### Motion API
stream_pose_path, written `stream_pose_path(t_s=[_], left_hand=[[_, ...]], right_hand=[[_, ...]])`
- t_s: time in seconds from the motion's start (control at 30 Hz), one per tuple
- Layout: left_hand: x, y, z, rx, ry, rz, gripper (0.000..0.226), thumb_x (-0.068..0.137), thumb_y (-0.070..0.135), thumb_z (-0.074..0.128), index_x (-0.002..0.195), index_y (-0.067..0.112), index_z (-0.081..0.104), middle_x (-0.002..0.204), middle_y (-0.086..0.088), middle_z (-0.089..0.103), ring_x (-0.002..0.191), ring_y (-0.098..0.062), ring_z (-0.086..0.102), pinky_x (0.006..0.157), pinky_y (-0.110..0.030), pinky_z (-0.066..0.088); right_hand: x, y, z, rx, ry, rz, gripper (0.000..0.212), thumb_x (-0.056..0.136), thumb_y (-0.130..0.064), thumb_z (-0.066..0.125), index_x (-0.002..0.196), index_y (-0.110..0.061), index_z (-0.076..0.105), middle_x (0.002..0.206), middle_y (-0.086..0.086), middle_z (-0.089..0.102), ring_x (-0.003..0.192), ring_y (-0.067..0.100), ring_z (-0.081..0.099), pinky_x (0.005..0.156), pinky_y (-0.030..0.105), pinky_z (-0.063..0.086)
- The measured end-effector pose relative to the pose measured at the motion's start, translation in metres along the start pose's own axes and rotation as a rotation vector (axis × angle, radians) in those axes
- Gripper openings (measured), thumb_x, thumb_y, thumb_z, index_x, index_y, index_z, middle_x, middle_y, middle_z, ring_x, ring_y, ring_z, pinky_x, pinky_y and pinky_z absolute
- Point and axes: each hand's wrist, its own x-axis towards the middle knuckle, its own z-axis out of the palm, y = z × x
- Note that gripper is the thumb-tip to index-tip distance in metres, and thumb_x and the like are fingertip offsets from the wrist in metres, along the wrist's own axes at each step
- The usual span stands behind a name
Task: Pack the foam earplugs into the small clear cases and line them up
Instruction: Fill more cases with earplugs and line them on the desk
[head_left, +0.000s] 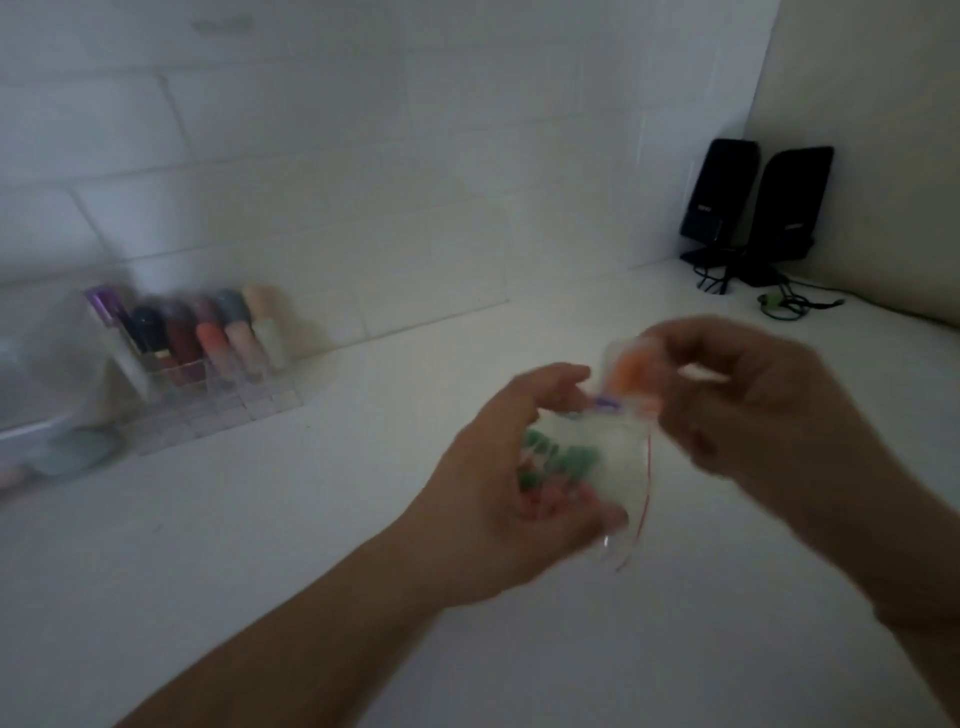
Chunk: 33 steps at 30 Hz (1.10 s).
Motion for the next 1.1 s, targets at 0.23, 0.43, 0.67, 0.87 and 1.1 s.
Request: stream_pose_path(t_s=[0.23, 0.43, 0.67, 0.87, 1.1], left_hand=[[-0.003, -0.023, 0.011, 0.700, -0.313, 0.184, 0.078, 0.078, 0.070, 0.058, 0.142, 0.036, 0.031, 0.149, 0.012, 0.035, 0.141, -0.007, 0.027, 0.117, -0.050, 0.018], [0.001, -0.039, -0.015, 0.625, -0.242, 0.112, 0.053, 0.086, 0.056, 0.057, 0.132, 0.032, 0.046, 0.133, 0.013, 0.050, 0.126, -0.004, 0.045, 0.112, -0.048, 0.027], [0.006, -0.030, -0.016, 0.634, -0.276, 0.140, 0.076, 0.073, 0.068, 0.066, 0.137, 0.037, 0.038, 0.141, 0.016, 0.043, 0.134, -0.002, 0.038, 0.113, -0.052, 0.026], [0.030, 0.005, 0.024, 0.658, -0.166, 0.252, 0.049, 0.086, 0.050, 0.063, 0.127, 0.024, 0.056, 0.133, 0.008, 0.052, 0.124, -0.011, 0.047, 0.103, -0.034, 0.040], [0.075, 0.030, 0.129, 0.622, -0.330, 0.137, 0.052, 0.086, 0.051, 0.061, 0.129, 0.023, 0.053, 0.132, 0.003, 0.054, 0.121, -0.017, 0.050, 0.103, -0.033, 0.041]], right_hand=[[0.027, 0.060, -0.081, -0.172, 0.196, 0.294, 0.014, 0.091, -0.018, 0.064, 0.101, -0.009, 0.069, 0.087, 0.015, 0.071, 0.064, 0.020, 0.059, 0.058, 0.031, 0.051], [0.035, 0.096, -0.075, -0.604, 0.329, 0.352, 0.022, 0.082, -0.026, 0.075, 0.091, -0.014, 0.059, 0.083, 0.007, 0.067, 0.071, 0.024, 0.062, 0.062, 0.025, 0.045], [0.040, 0.111, -0.075, -0.823, 0.295, 0.280, 0.019, 0.090, -0.031, 0.062, 0.084, -0.014, 0.057, 0.087, 0.007, 0.061, 0.079, 0.021, 0.052, 0.069, 0.030, 0.045], [0.043, 0.088, -0.095, -0.809, 0.396, 0.194, 0.022, 0.093, -0.032, 0.058, 0.087, -0.015, 0.070, 0.087, 0.006, 0.070, 0.080, 0.024, 0.060, 0.070, 0.023, 0.038], [0.026, 0.065, -0.172, -0.132, 0.876, 0.203, 0.019, 0.086, -0.028, 0.067, 0.071, -0.017, 0.065, 0.056, -0.002, 0.052, 0.047, 0.006, 0.047, 0.057, 0.026, 0.040]])
